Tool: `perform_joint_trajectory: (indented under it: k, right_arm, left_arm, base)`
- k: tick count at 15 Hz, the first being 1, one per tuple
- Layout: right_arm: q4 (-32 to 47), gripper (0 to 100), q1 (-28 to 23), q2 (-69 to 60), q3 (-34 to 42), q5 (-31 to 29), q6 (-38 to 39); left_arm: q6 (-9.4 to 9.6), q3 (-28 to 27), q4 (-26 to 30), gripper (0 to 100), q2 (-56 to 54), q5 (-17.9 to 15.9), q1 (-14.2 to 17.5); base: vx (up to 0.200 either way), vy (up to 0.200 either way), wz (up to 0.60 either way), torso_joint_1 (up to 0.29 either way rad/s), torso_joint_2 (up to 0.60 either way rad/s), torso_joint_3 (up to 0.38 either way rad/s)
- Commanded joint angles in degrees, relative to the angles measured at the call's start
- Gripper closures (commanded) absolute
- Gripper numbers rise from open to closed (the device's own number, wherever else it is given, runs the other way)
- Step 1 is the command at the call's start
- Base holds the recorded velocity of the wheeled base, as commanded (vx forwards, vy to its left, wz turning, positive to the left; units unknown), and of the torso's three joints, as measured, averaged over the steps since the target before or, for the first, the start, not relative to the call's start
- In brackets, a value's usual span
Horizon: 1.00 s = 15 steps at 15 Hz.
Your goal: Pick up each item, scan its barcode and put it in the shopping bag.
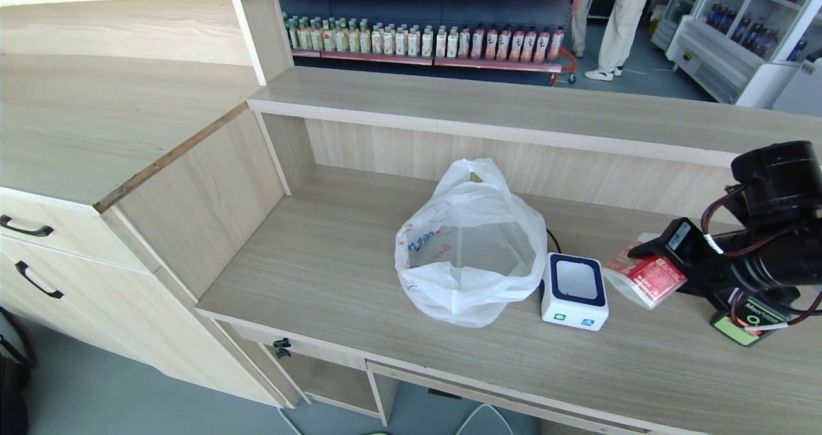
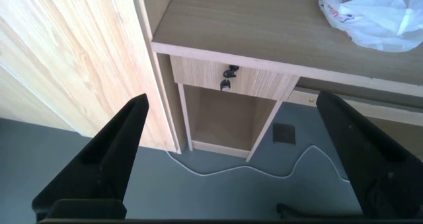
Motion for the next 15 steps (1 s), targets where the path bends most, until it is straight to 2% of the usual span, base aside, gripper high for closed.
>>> perform_joint_trajectory:
  k: [1, 15]
  right_arm:
    - [0.0, 100, 0.1, 0.4, 0.0, 0.1, 0.0]
    - [-0.3, 100, 0.1, 0.7, 0.2, 0.1, -1.5]
  left_arm:
    - [-0.08, 0.0, 0.0, 0, 0.1, 0.0, -0.1]
    - [0.0, 0.0, -0.1, 0, 0.1, 0.0, 0.0]
  base:
    - [0.0, 0.0, 0.0, 0.0, 0.0, 0.0]
    - [0.0, 0.0, 0.0, 0.0, 0.0, 0.0]
